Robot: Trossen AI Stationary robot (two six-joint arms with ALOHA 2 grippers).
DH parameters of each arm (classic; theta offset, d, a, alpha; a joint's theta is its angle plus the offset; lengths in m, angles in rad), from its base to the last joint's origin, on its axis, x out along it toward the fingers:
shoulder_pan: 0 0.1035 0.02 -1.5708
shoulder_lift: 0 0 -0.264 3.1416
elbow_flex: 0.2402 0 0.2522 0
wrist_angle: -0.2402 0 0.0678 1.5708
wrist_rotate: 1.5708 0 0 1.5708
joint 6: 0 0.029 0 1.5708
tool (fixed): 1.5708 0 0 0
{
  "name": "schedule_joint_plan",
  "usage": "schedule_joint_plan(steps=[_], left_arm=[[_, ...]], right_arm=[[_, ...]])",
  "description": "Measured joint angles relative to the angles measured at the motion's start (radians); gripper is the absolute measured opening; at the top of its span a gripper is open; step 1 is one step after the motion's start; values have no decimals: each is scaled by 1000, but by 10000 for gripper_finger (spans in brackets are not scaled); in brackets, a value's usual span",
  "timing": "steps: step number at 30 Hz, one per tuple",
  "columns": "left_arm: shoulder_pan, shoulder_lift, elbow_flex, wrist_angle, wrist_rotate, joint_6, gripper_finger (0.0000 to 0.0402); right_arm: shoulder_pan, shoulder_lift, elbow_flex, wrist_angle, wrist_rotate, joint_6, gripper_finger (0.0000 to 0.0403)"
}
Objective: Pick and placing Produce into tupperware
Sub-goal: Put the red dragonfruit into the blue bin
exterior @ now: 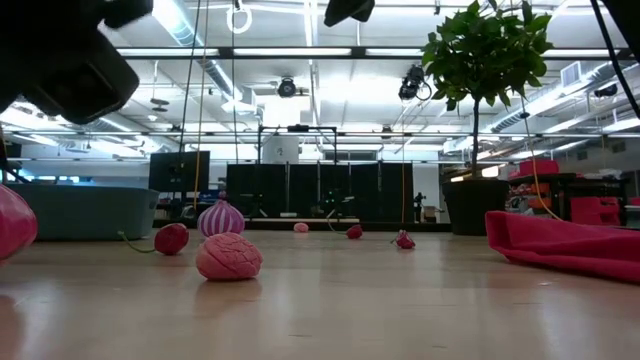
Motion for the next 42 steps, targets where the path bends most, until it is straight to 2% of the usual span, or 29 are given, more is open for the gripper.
schedule_joint_plan(steps=[13, 27, 36, 42], left_arm=[[2, 85, -2, 10, -7, 14, 275], [36, 103, 0, 2, 4, 62, 223], [61, 102, 0, -9, -1, 137, 259], [62, 101, 1, -17, -7, 141, 233]], right_arm=[[-29, 0, 0, 19, 0, 3, 87], [-33, 0, 0, 34, 0, 4, 87], [-33, 0, 0, 34, 0, 12, 87], [-33, 0, 0, 34, 0, 12, 87]])
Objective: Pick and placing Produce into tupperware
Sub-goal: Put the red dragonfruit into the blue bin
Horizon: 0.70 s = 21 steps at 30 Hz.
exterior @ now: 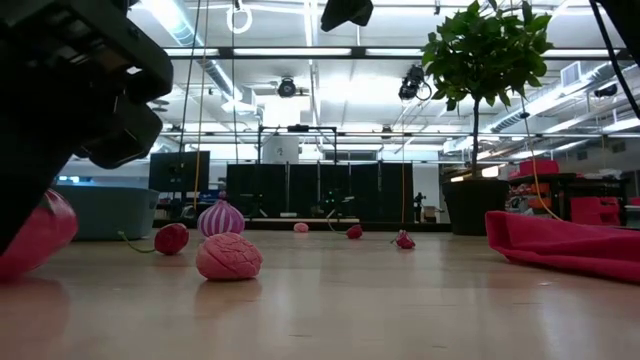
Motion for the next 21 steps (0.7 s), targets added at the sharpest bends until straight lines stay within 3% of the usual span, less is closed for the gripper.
schedule_joint_plan(steps=[4, 10, 14, 21], left_arm=[[0, 0, 0, 0, -1, 6, 213], [1, -3, -1, 2, -2, 30, 226], [1, -17, -3, -8, -23, 56, 214], [7, -115, -2, -67, -47, 52, 207]], right_arm=[[0, 0, 0, 0, 0, 0, 87], [0, 0, 0, 0, 0, 0, 87], [0, 0, 0, 0, 0, 0, 87], [0, 0, 0, 0, 0, 0, 87]])
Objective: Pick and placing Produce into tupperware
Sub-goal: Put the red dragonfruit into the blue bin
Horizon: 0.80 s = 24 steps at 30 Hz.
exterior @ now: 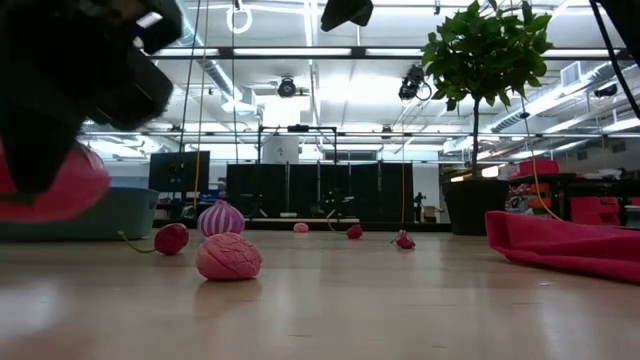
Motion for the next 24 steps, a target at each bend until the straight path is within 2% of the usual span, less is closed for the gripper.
schedule_joint_plan(steps=[3, 8, 14, 20, 24], left_arm=[[8, -67, 0, -117, 0, -2, 210], [41, -192, 0, -417, -5, 36, 214], [140, -353, 0, -731, -74, 108, 210], [303, -475, 0, -899, -175, 263, 223], [441, -521, -5, -912, -215, 388, 215]], right_arm=[[0, 0, 0, 0, 0, 8, 87], [1, 0, 0, 0, 0, 25, 87], [1, 0, 0, 1, 0, 26, 87], [1, 0, 0, 5, 0, 27, 87], [1, 0, 0, 8, 0, 47, 87]])
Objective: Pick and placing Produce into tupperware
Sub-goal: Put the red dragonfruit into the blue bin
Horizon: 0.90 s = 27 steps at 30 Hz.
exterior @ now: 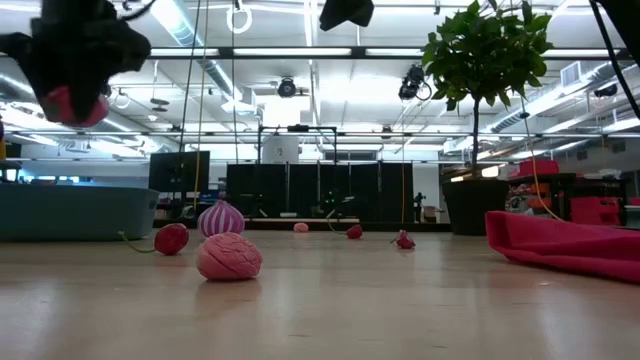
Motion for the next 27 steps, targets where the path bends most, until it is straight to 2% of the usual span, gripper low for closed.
schedule_joint_plan(steps=[6, 14, 19, 27], left_arm=[[173, -25, -96, 71, 11, 182, 227], [317, -24, -252, 272, 65, 362, 226], [370, -24, -322, 370, 101, 446, 232], [426, -23, -400, 376, 102, 551, 255]], right_arm=[[0, 0, 0, 3, 0, 47, 87], [0, 0, 0, 3, 0, 76, 87], [0, 0, 0, 13, 0, 84, 87], [0, 0, 0, 21, 0, 85, 87]])
